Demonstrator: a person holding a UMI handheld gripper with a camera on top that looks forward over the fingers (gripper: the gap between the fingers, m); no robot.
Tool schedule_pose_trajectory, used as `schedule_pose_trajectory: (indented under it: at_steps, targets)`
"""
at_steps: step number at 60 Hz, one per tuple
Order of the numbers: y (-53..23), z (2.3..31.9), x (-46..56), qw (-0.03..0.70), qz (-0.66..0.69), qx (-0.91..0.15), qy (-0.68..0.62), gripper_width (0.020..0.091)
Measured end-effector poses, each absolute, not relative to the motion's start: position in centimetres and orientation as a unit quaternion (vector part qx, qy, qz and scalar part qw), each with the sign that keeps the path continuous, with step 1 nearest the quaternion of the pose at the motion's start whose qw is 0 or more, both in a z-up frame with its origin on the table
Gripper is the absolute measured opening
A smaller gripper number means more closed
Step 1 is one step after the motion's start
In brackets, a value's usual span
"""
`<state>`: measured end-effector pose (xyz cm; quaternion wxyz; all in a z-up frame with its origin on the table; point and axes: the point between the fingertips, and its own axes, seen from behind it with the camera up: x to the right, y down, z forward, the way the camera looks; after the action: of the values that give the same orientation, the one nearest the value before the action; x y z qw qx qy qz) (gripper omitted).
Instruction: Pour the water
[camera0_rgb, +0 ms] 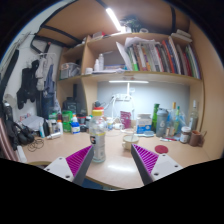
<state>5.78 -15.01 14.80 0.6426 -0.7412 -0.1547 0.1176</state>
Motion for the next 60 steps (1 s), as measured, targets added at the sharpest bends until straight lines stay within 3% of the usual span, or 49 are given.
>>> schedule_pose_trajectory:
  at_steps: [13,46,50,52,60]
  targets:
    - [-11.1,11.6,-1.4,0.655,0.172,-0.719,-0.16,0.0844]
    - [1.5,9.7,-6.6,0.676,0.129,-0.714,-0.126,0.0829]
    - [2.3,9.6,-6.8,0.677,0.13,-0.714,-0.122,0.0777]
    - [2.6,9.6,-6.9,0.677,0.135,-0.714,-0.116,0.0582]
    - [3.1,9.6,-5.9,0.686,0.113,-0.712,-0.097,0.0534]
